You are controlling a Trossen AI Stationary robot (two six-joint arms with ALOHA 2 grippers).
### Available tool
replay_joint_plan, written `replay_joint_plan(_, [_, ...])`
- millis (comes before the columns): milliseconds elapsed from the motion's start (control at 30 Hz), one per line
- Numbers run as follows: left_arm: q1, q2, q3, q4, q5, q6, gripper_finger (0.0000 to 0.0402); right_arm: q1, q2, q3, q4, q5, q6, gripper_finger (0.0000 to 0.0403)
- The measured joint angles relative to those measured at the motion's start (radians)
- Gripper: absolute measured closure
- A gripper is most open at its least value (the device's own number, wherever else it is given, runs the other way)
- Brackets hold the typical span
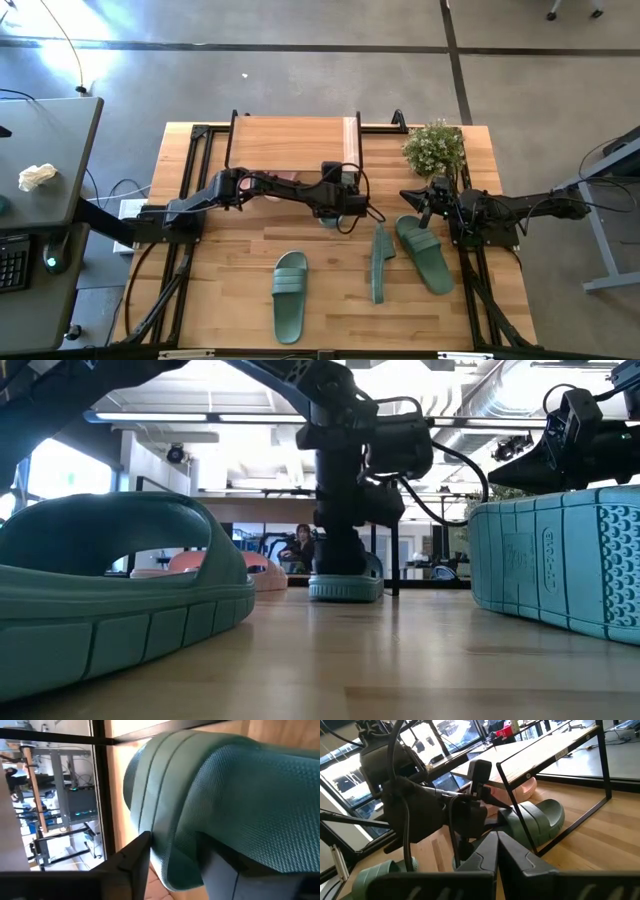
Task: Pick and place slides into the shelf
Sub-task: Put the right green slipper on the bottom shelf
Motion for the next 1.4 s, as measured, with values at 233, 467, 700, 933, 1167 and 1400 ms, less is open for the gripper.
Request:
replay_joint_plan(233, [-0.016, -0.005, 0.001, -0.045, 0.038, -0.001, 0.0223, 0.0, 0.0, 0.0, 0.0, 0.003, 0.0, 0.0403])
replay_joint_plan(467, [-0.036, -0.042, 0.001, -0.065, 0.026, -0.001, 0.0196, 0.0, 0.0, 0.0, 0.0, 0.003, 0.0, 0.0403])
replay_joint_plan(700, [-0.038, -0.075, 0.001, -0.117, 0.051, -0.017, 0.0185, 0.0, 0.001, 0.0, 0.0, 0.003, 0.0, 0.0403])
replay_joint_plan(933, [-0.085, -0.145, 0.002, -0.214, 0.15, -0.053, 0.0196, 0.0, 0.006, 0.0, 0.001, 0.002, 0.0, 0.0403])
replay_joint_plan(1167, [-0.192, -0.243, 0.002, -0.24, 0.167, -0.046, 0.0231, 0.0, 0.029, 0.0, 0.001, -0.002, 0.012, 0.0403])
replay_joint_plan(1400, [-0.294, -0.314, 0.002, -0.198, 0.512, 0.073, 0.0297, 0.0, 0.033, 0.0, -0.001, -0.009, 0.016, 0.0403])
